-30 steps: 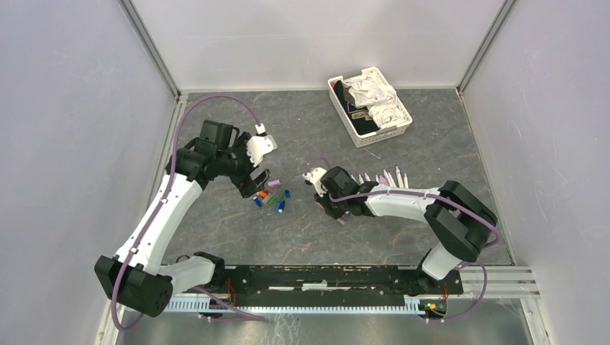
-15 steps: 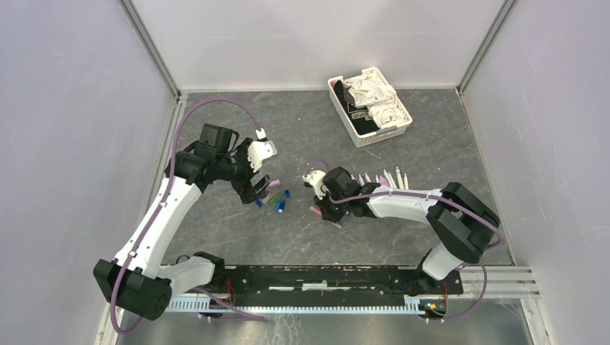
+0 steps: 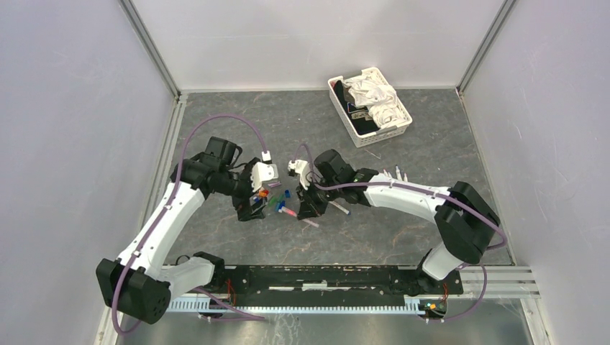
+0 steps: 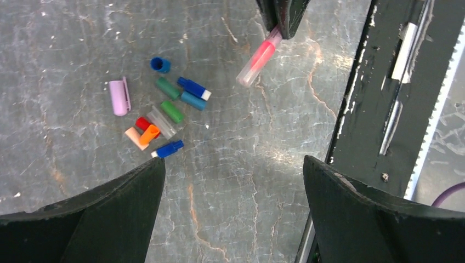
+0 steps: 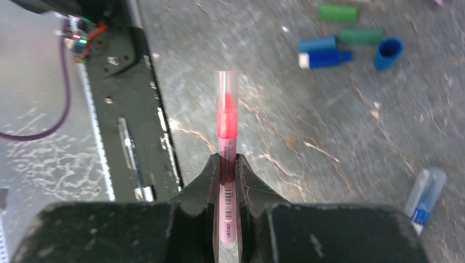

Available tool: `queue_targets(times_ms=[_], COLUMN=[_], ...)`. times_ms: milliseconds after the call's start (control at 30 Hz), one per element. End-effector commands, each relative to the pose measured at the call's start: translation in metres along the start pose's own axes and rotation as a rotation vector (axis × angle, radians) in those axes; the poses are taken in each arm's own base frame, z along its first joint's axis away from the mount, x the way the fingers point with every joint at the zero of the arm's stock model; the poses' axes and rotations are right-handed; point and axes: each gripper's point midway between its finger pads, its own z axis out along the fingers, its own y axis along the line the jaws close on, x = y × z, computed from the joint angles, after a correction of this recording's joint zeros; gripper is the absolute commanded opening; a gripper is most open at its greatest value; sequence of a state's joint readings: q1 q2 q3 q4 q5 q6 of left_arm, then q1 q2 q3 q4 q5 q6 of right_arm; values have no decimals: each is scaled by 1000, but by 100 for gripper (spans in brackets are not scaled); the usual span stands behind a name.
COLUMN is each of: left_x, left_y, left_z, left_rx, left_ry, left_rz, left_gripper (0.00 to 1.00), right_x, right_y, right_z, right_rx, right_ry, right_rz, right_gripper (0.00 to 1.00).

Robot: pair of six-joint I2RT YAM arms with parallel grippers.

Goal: Open the pen caps

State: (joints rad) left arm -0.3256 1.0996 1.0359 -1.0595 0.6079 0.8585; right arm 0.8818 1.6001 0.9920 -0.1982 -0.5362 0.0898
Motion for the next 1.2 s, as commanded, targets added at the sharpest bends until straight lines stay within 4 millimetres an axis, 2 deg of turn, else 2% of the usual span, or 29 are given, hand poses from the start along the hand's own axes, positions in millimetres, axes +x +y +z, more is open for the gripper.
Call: queue_targets(times_ms=[0,167,267,767,1100,1133,1167], left_x=[-4,-3,0,1,6,6,5], left_y=[-17,-33,-39,-43,-38,-39,-39], left_z=[7,15,19,33,38,39,39], left_rx=[108,181,203,236,214,215,214], left_ry=[-59,-106,-111,-78,-15,-11,-12], left_rz=[87,147,168,249,305,310,314], left_gripper=[99,98,97,76,34,27,15], right_x=[-29,-37,-40,-59,-67,-67,-67], right_y=[41,64,71,79,78,79,80], right_z=[-7,-9,-8,1,-3,-3,-3], right_rx=[-209,-355,-405,-500,-532,-537,-542], right_ry=[-38,-40,-38,-50,-61,-63,-63], right_rz=[-15,24,46,170,202,208,216], right_gripper=[0,0,0,0,0,0,0])
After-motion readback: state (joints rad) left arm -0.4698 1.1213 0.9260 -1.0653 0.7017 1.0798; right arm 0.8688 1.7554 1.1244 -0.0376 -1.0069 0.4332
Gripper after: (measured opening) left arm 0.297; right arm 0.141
